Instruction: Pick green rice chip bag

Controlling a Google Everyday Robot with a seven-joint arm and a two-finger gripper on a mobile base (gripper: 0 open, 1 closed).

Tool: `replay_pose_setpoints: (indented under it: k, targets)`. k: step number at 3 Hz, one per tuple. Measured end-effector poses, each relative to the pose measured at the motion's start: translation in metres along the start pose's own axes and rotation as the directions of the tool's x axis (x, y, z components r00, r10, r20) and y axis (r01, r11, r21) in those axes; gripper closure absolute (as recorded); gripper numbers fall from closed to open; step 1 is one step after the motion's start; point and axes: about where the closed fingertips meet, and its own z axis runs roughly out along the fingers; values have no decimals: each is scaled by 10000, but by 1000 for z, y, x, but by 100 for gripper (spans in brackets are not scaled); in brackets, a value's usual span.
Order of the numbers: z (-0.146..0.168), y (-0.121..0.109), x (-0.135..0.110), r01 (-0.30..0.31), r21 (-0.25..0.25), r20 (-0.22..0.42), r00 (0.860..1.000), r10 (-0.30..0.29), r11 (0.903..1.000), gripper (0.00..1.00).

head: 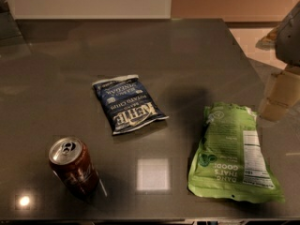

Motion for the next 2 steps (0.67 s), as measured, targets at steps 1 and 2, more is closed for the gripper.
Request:
replay_pose_setpoints:
  k: [1,2]
  targets:
    - [0,0,0,0,0,0,10000,0,10000,0]
    - [0,0,-1,82,-39,-12,10000,-82,10000,0]
